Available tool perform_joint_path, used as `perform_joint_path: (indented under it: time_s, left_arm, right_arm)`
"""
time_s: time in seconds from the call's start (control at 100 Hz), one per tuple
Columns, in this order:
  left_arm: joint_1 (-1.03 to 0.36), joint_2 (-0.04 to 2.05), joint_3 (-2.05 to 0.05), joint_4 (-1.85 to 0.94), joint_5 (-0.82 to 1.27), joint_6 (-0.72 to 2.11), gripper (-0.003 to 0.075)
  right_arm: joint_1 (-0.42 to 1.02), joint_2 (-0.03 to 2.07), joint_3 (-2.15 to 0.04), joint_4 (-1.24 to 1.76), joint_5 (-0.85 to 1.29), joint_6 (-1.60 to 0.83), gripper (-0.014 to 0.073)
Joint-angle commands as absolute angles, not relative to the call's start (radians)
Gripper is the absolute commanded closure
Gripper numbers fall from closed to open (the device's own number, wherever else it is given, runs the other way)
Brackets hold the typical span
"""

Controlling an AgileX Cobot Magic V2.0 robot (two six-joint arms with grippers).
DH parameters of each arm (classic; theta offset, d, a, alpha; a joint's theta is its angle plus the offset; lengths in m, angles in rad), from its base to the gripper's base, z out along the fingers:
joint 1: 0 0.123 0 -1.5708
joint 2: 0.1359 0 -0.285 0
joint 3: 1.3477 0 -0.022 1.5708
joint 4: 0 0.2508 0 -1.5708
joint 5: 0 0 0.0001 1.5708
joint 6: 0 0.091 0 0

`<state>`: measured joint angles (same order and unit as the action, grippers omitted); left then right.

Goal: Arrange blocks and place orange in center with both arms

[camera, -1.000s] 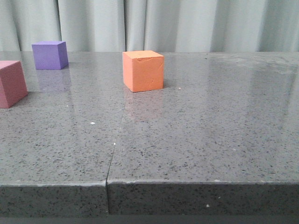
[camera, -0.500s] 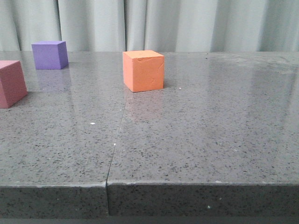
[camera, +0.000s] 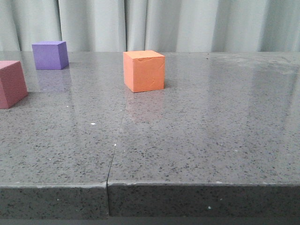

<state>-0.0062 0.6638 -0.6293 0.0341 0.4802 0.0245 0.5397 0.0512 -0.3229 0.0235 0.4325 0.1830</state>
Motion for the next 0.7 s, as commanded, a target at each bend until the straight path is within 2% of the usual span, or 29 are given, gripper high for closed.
perform_joint_path:
  time_s: [0.0,0.12,0.19,0.37,0.69]
  left_arm:
    - [-0.004,0.723,-0.713,-0.02,0.404,0.121,0.0427]
    - [-0.004,0.8,-0.783,-0.061,0.392,0.19,0.0198]
    - [-0.004,0.846,-0.832,-0.082,0.413,0.195,0.0129]
    - [-0.053,0.99,-0.979,-0.15,0.507,0.318,0.0122]
    - [-0.266,1.276,-1.278,-0.177,0.728,0.504,0.0148]
  right_arm:
    - [0.534,0.061,-0.346,0.026,0.353,0.181,0.063]
    - [0.534,0.061,-0.346,0.026,0.353,0.181,0.063]
    - [0.534,0.061,-0.346,0.026,0.353,0.181,0.063]
    - [0.534,0.061,-0.346,0.026,0.353,0.181,0.063]
    - [0.534,0.061,-0.346,0.026,0.353,0.181,0.063]
